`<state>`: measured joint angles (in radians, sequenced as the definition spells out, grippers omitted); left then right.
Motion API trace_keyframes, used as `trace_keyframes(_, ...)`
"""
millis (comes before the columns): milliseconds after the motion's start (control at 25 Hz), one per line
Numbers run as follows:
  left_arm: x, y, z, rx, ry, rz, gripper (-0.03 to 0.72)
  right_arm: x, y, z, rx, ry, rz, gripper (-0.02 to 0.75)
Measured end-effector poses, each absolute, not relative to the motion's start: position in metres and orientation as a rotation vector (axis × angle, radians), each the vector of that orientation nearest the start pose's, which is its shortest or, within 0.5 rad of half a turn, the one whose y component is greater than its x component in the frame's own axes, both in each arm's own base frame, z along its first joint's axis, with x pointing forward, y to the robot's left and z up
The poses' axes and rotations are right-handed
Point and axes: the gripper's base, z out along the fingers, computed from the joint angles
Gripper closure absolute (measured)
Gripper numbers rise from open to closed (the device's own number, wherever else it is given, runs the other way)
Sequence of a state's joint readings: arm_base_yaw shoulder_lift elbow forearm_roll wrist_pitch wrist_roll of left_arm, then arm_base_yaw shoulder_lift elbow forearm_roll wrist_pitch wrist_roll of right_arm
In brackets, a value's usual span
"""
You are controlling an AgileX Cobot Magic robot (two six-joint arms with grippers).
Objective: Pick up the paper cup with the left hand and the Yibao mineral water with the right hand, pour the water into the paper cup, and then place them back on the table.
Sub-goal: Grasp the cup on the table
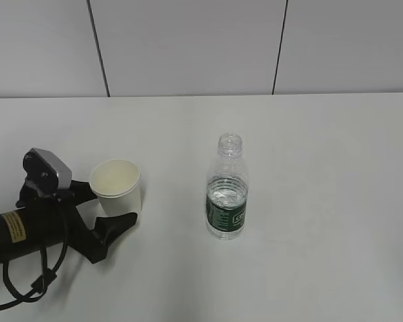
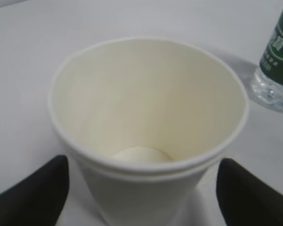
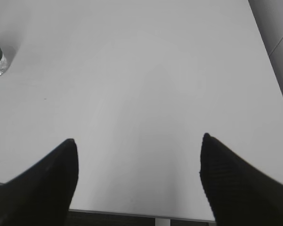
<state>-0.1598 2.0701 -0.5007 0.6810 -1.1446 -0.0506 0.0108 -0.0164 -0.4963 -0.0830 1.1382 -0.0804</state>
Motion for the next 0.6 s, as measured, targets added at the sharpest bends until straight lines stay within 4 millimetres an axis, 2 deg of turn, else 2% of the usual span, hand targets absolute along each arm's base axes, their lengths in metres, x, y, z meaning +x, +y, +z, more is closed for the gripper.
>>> trace_keyframes(240, 0.275, -0.106, 0.076, 0.81, 1.762, -0.542, 0.077, -0.01, -0.007, 0.27, -0.088, 2.108, -0.142, 0.146)
trace_keyframes(600, 0.28, -0.106, 0.078, 0.79, 1.752, -0.528, 0.089, -0.01, -0.007, 0.27, -0.088, 2.108, -0.142, 0.146)
